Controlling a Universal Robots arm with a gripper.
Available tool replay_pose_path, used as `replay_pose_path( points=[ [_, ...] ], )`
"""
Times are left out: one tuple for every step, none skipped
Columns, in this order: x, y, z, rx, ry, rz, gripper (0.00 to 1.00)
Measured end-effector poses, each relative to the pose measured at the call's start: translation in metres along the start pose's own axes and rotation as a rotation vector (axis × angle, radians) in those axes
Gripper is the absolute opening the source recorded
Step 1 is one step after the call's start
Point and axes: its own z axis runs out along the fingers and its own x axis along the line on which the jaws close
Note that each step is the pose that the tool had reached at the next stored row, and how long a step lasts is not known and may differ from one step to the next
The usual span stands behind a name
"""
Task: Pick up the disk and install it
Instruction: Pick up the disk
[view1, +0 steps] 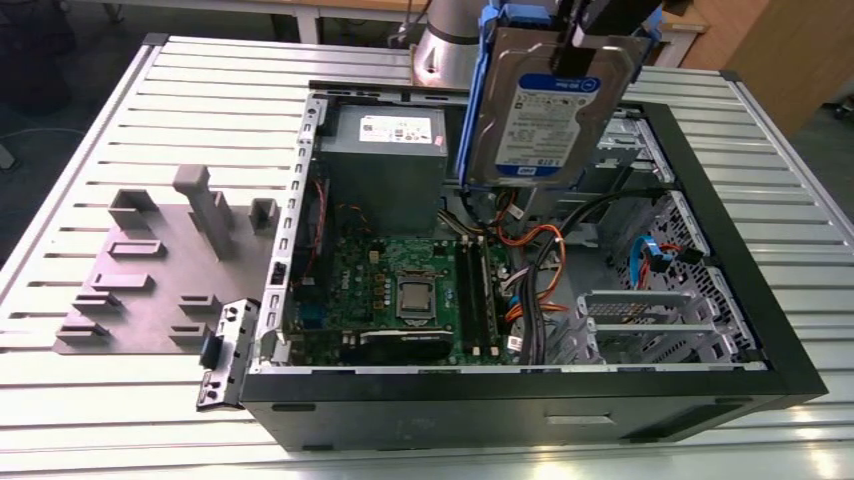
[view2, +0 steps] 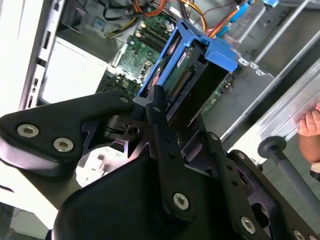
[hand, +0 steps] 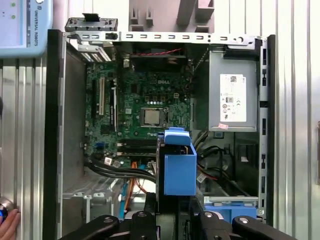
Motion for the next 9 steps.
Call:
replay_pose_path(
  points=[
    [0.0034, -0.0001, 0.0, 0.0, 0.0, 0.0, 0.35],
    [0.0067, -0.0001, 0.0, 0.0, -0.0001, 0.0, 0.35],
    [0.0104, -0.0002, -0.0002, 0.0, 0.0001, 0.0, 0.35],
    [0.0139, -0.0002, -0.0002, 0.0, 0.0, 0.0, 0.35],
    [0.0174, -0.0002, -0.0002, 0.0, -0.0001, 0.0, 0.35],
    [0.0207, -0.0003, -0.0003, 0.0, 0.0, 0.0, 0.35],
    [0.0241, -0.0003, -0.0003, 0.0, 0.0, 0.0, 0.35],
    [0.0275, -0.0004, -0.0004, 0.0, 0.0001, 0.0, 0.35],
    [0.0309, -0.0004, -0.0004, 0.0, 0.0, 0.0, 0.35]
  ],
)
